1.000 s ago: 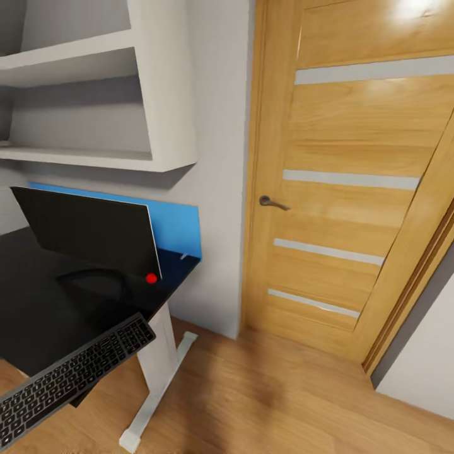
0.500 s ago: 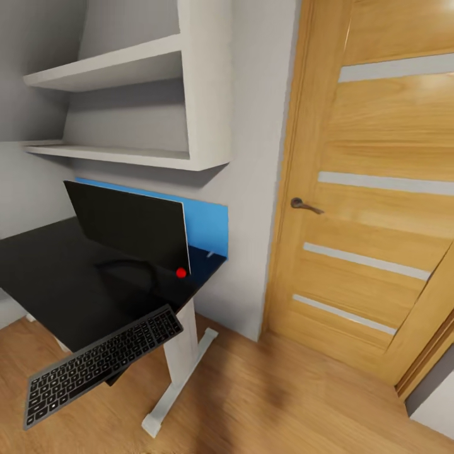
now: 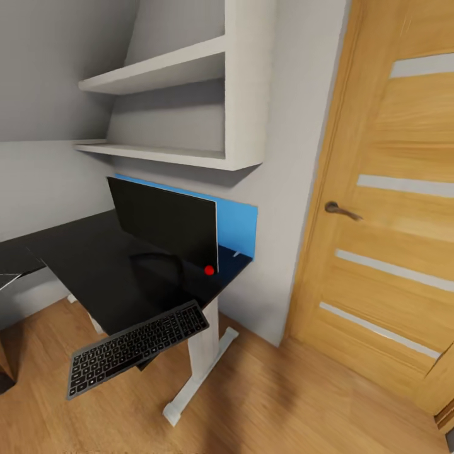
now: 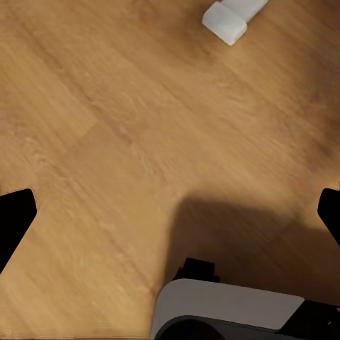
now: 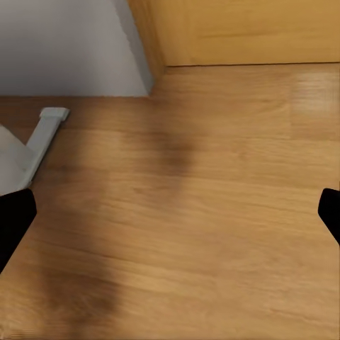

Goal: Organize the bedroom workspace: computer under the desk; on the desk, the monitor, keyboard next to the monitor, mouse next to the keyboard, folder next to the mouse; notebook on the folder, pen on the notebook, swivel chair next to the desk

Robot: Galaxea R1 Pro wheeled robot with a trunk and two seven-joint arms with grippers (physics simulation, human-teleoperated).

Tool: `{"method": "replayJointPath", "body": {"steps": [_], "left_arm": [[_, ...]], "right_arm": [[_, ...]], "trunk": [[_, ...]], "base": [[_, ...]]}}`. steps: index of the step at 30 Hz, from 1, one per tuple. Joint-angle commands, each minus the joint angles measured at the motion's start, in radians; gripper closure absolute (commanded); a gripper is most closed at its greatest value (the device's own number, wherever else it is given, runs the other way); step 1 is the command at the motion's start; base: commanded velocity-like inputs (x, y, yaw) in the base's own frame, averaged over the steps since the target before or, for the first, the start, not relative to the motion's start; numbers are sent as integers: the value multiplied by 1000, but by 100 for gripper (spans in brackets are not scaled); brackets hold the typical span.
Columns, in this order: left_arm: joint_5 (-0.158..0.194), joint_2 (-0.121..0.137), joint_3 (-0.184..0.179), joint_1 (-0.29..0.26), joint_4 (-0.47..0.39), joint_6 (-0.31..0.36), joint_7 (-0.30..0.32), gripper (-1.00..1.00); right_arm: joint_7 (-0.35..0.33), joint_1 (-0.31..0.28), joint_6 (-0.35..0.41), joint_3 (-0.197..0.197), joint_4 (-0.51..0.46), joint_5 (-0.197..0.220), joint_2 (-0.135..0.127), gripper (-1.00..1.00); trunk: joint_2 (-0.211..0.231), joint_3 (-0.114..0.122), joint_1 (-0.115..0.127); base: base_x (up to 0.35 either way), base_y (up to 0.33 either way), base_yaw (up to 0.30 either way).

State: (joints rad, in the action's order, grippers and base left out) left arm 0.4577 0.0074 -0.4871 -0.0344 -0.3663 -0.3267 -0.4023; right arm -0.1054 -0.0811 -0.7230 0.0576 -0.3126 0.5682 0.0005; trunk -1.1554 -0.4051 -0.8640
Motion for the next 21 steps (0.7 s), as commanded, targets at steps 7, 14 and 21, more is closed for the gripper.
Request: {"method": "replayJointPath", "body": {"steps": [7, 14, 21], "left_arm": [[8, 2, -8, -1, 0, -3, -6, -100], [10, -1, 20, -1, -4, -31, -4, -100], [10, -20, -11, -1, -2, -9, -4, -100]], "right_arm": [[-5, -1, -3, 6, 2, 2, 0, -100], [23, -2, -3, -8, 31, -27, -30, -100], [12, -3, -6, 5, 70, -20, -29, -100]], "trunk": [[-1, -1, 0], [-1, -1, 0], [-1, -1, 0]], "base": [[0, 0, 166], [0, 0, 6], [0, 0, 0]]}}
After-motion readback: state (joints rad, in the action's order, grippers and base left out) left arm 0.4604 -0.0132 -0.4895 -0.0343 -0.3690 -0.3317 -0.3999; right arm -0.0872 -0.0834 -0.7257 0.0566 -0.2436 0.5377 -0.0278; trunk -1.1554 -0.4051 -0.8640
